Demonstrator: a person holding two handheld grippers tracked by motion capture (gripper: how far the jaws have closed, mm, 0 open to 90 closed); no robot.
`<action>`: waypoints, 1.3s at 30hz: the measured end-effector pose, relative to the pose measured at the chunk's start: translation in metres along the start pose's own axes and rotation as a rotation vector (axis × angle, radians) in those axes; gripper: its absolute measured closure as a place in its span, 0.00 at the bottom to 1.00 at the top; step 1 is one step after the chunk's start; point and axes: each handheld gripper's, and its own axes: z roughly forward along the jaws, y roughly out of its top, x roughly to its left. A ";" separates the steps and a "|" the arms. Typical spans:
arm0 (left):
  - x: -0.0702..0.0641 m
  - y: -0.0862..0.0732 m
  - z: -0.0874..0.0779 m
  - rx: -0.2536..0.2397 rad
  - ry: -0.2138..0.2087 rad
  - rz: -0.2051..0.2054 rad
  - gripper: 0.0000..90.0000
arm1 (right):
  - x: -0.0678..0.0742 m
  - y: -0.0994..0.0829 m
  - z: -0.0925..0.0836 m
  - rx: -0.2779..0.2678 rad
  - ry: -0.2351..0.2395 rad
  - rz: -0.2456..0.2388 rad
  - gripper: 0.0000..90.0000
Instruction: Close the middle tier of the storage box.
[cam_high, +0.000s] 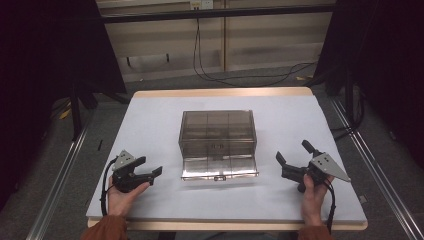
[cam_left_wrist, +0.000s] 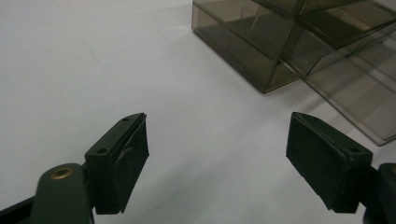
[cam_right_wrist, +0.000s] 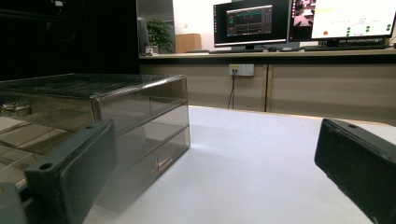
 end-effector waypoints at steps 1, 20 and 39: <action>0.000 0.000 -0.001 -0.005 0.001 -0.005 0.23 | 0.000 0.000 0.000 0.000 0.002 -0.004 0.00; -0.023 -0.001 -0.007 0.061 -0.181 0.075 0.82 | 0.001 0.000 -0.001 0.001 -0.002 -0.009 0.00; -0.051 0.003 -0.007 0.106 -0.308 0.114 1.00 | 0.000 0.000 0.000 -0.001 0.000 -0.007 0.00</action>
